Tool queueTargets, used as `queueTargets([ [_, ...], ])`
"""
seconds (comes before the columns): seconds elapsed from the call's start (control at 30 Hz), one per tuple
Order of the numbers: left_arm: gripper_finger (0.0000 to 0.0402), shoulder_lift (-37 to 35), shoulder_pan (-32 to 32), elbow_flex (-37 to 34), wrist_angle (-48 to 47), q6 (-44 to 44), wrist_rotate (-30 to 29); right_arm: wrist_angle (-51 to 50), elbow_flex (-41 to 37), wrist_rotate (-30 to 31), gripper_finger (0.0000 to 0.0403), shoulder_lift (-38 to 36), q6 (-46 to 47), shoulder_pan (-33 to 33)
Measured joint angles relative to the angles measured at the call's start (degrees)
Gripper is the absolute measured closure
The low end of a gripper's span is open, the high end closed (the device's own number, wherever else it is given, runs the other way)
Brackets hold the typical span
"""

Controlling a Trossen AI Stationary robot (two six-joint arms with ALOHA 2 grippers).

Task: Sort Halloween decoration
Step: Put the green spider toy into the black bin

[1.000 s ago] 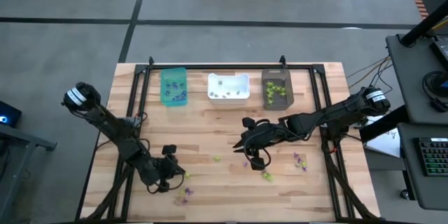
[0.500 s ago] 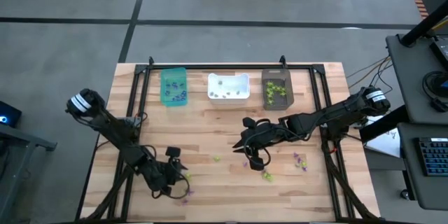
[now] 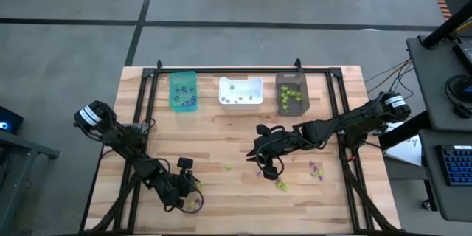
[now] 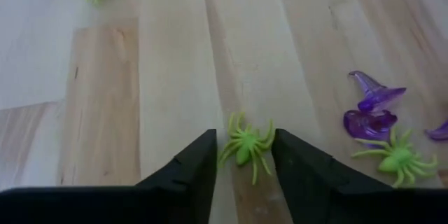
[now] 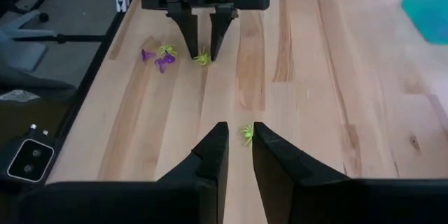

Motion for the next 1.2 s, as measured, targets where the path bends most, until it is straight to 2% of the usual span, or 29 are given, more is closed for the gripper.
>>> queueTargets([
  [0.23,0.0352,-0.4,0.0,-0.1,-0.3,0.0,1.0,0.0,-0.6,0.0,0.0349,0.0,0.0,0.0],
  [0.5,0.0396,-2.7,0.0,0.0,-1.5,0.4,-0.8,0.1,-1.2,0.0,0.0349,0.0,0.0,0.0],
  [0.87,0.0401,-4.3,3.2,3.4,-3.5,0.5,-0.8,0.0,-1.8,0.0,0.0349,-0.3,-0.8,0.8],
  [1.2,0.0401,-7.7,11.4,11.4,-10.6,9.6,-0.6,-8.5,-1.8,0.0,0.0349,-7.3,-1.1,4.8],
])
